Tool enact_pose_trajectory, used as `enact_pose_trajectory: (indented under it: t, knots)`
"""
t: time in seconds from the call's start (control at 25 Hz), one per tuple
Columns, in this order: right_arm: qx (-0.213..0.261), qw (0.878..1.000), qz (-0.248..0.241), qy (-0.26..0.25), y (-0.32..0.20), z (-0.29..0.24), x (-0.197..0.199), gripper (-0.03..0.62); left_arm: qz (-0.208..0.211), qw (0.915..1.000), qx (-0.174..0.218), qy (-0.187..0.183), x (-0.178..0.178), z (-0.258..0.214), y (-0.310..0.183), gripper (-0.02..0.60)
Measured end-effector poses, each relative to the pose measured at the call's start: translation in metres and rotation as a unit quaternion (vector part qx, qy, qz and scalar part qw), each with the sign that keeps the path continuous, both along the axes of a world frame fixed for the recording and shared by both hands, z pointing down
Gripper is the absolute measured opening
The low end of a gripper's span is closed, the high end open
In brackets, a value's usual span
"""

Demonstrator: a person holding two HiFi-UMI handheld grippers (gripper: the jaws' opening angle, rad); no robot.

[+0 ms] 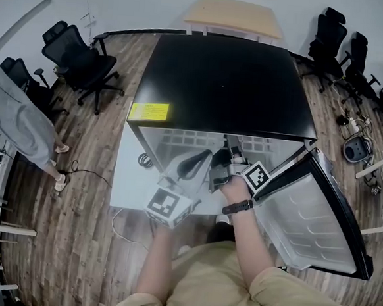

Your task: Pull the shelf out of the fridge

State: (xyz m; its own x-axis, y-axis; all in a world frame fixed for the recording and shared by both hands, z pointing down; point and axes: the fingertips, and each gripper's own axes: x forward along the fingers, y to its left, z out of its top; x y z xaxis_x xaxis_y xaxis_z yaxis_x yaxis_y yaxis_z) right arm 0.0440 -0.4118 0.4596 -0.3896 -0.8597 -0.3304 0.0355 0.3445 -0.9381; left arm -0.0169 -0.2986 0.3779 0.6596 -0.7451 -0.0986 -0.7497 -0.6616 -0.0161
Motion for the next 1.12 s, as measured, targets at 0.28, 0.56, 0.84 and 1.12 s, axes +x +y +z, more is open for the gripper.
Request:
enact_pose_trajectory:
  t: [0.28,0.56,0.84,1.12]
  knots:
    - [-0.008,1.000,-0.010,0.009,-0.003,0.004,-0.007,0.181,-0.009,0.9999,-0.004,0.003,-0.005,0.004,-0.003,-0.002]
    - [-0.015,1.000,-0.016,0.010,-0.005,0.008,-0.008,0.064,-0.011,0.9999,-0.010,0.004,-0.007,0.006,-0.005,-0.002]
    - [-0.047,0.999,-0.017,0.006,-0.003,0.012,-0.007,0.041,-0.006,0.9999,-0.013,0.008,-0.002,0.006,-0.002,-0.002]
    - [-0.048,0.999,-0.018,-0.003,0.005,0.010,-0.007,0.035,0.004,0.9998,-0.016,0.007,0.001,0.007,0.007,-0.002]
